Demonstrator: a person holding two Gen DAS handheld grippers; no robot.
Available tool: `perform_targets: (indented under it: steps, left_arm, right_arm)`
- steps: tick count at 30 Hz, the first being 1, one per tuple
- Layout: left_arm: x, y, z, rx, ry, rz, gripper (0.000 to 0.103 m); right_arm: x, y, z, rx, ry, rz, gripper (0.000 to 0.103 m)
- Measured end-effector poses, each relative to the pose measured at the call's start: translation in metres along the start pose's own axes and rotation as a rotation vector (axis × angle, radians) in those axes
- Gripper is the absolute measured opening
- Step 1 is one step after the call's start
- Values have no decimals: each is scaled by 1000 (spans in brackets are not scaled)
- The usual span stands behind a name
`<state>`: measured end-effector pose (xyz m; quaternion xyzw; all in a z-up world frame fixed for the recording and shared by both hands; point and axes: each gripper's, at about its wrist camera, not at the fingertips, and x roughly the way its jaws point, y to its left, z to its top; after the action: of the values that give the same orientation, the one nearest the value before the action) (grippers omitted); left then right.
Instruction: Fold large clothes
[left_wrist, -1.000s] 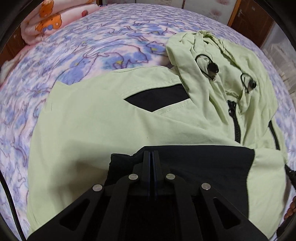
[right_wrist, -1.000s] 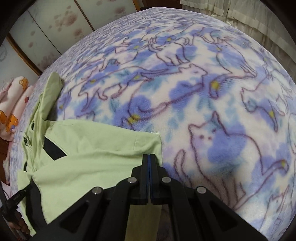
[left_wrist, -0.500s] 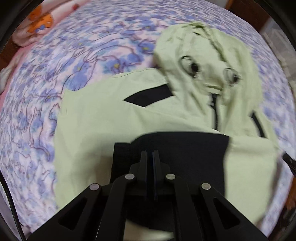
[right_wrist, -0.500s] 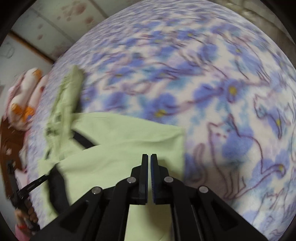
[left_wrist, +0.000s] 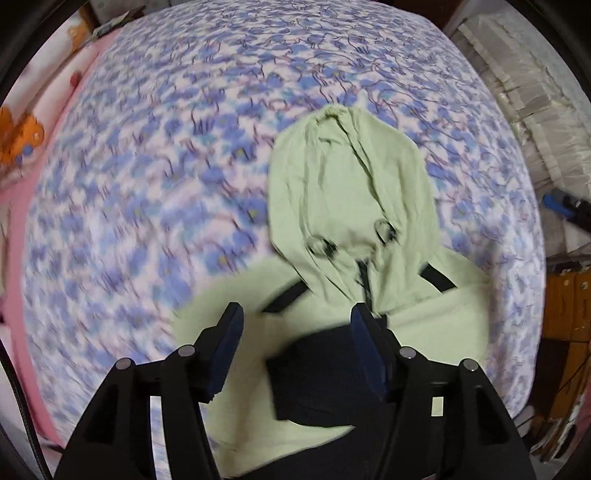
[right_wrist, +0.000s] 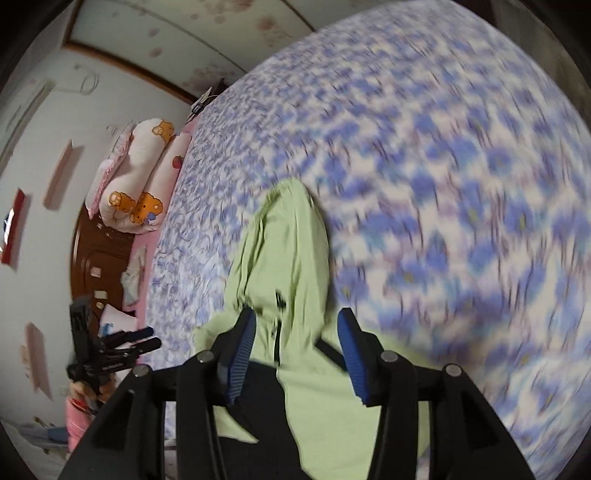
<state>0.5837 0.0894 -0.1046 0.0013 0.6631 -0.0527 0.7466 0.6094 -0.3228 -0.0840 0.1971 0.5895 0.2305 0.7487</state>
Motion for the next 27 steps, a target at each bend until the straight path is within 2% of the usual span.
perform_targets:
  steps: [3, 4, 7, 10, 13, 18, 25, 27]
  left_arm:
    - [2, -7, 41, 64, -7, 48, 59]
    - [5, -8, 55, 68, -12, 40, 60]
    - [17, -11, 91, 57, -24, -18, 60]
    - [37, -8, 127, 39, -92, -41, 60]
    - [61, -3, 146, 1, -146, -93, 60]
    - [114, 12, 170, -67, -206, -204, 60]
    - [206, 32, 181, -137, -114, -329, 60]
    - [231, 40, 183, -173, -68, -362, 59]
  right_arm:
    - [13, 19, 40, -29, 6, -12, 56]
    - [17, 21, 48, -38, 3, -10, 57]
    - [44, 27, 77, -54, -7, -29, 58]
    - [78, 20, 96, -36, -10, -25, 58]
    - [108, 10, 110, -3, -45, -2, 58]
    - [157, -7, 125, 15, -39, 10, 58]
    - [227, -34, 132, 6, 29, 56, 58]
    - [246, -44, 133, 25, 59, 77, 53]
